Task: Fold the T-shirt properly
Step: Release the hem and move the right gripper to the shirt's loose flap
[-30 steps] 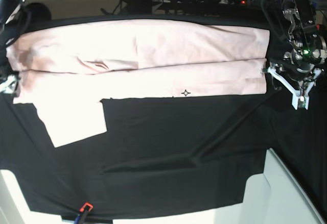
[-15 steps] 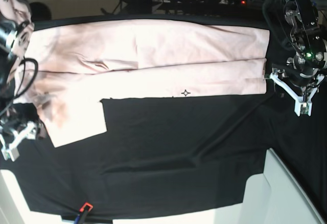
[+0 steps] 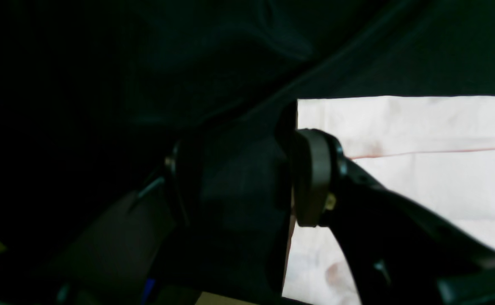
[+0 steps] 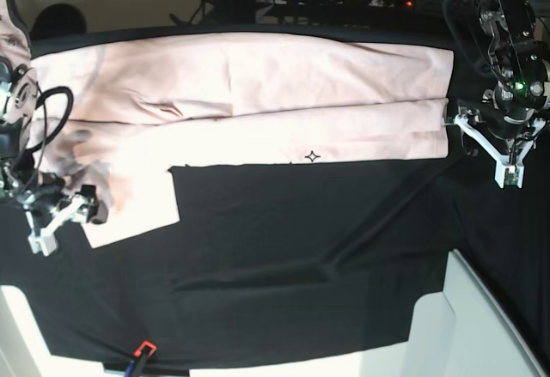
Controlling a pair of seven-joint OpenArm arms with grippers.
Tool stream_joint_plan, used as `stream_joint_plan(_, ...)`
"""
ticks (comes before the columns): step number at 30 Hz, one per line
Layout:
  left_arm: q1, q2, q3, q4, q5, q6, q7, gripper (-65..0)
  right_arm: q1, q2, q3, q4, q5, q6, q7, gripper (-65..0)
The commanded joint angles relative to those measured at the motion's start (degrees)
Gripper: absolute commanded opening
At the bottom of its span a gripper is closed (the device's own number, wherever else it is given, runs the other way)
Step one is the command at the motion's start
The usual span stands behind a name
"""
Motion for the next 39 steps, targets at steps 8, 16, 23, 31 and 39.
stream_joint_plan(8, -0.34, -0.64, -0.27, 0.99, 0.00, 0.06, -0.91, -32.2, 1.18, 0.85, -0.38, -1.16, 0.91, 0.38, 1.23, -17.6)
stream_joint_plan(16, -0.34, -0.72, -0.27, 0.99, 0.09, 0.06, -0.82, -32.2, 1.01, 1.29, -0.47, -0.80, 0.82, -2.03, 1.23, -17.6)
stream_joint_plan(23, -0.34, -0.81, -0.27, 0.90, 0.09, 0.06, -0.73, -32.2, 1.27, 3.31, -0.47, 1.57, 0.82, -3.00, -0.88, -17.4)
stream_joint_plan(31, -0.78, -0.64, -0.27, -1.48, -0.08, 0.06, -0.73, -32.2, -0.05, 3.14, -0.38, 1.66, 0.82, -2.65, -2.20, -17.4)
stream_joint_plan(39, -0.60, -0.81, -0.27, -2.71, -0.17, 0.06, -1.00, -32.2, -0.49, -0.03, -0.47, 1.66, 0.82, -2.65, -2.20, -18.1)
